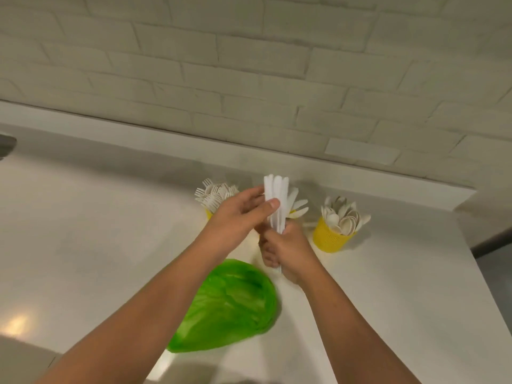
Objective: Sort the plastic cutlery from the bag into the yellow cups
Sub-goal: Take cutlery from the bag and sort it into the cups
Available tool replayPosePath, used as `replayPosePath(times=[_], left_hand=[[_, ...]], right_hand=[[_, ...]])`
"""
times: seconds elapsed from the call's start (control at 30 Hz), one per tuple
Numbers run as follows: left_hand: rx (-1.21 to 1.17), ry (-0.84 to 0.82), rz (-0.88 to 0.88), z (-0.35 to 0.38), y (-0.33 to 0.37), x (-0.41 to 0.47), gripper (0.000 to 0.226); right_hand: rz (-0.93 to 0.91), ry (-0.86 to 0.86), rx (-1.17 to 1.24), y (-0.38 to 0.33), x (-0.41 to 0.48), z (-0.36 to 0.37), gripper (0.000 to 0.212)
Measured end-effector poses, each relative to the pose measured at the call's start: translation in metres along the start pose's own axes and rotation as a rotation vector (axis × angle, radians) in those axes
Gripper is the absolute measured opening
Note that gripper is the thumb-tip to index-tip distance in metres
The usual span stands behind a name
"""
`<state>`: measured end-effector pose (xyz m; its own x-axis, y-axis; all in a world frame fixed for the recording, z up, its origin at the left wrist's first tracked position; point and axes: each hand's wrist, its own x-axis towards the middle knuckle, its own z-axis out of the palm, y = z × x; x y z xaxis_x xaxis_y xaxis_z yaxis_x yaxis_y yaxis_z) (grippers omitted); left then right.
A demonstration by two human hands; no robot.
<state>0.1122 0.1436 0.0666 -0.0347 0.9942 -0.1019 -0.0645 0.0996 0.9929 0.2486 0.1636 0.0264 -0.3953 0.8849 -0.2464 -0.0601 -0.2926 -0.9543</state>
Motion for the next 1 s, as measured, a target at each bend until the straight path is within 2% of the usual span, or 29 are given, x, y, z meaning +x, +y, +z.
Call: replayPosePath(times=[0.03,0.1,0.27,0.4,0.53,0.73,0.9,1.0], left_hand=[[0.036,-0.033,0.018,0.000,0.008,0.003,0.032],[0.097,-0.084,0.023,-0.058,0.019,0.011,0.024],[0.069,-0.083,-0.044,-0.059,0.016,0.012,0.029],[0.079,-0.127,-0.055,-0.069,0.021,0.011,0.029],[0.123,-0.178,-0.026,-0.087,0.026,0.012,0.026],[0.177,-0.252,0.006,-0.108,0.027,0.015,0.026],[0.096,-0.222,0.043,-0.122,0.027,0.023,0.031],[0.097,-0.259,0.055,-0.129,0.029,0.030,0.034]], right_hand=[[0.012,-0.055,-0.051,0.000,-0.003,-0.001,0.029],[0.019,-0.108,-0.029,0.000,0.010,0.057,0.019],[0.066,-0.213,0.301,0.007,0.007,0.061,0.024],[-0.013,-0.201,0.186,0.010,0.002,0.068,0.026],[-0.008,-0.230,0.105,0.005,0.007,0.076,0.036],[0.023,-0.178,-0.045,0.001,0.027,0.085,0.029],[0.065,-0.178,0.028,-0.008,0.039,0.100,0.037],[0.104,-0.165,0.098,-0.014,0.045,0.106,0.027]])
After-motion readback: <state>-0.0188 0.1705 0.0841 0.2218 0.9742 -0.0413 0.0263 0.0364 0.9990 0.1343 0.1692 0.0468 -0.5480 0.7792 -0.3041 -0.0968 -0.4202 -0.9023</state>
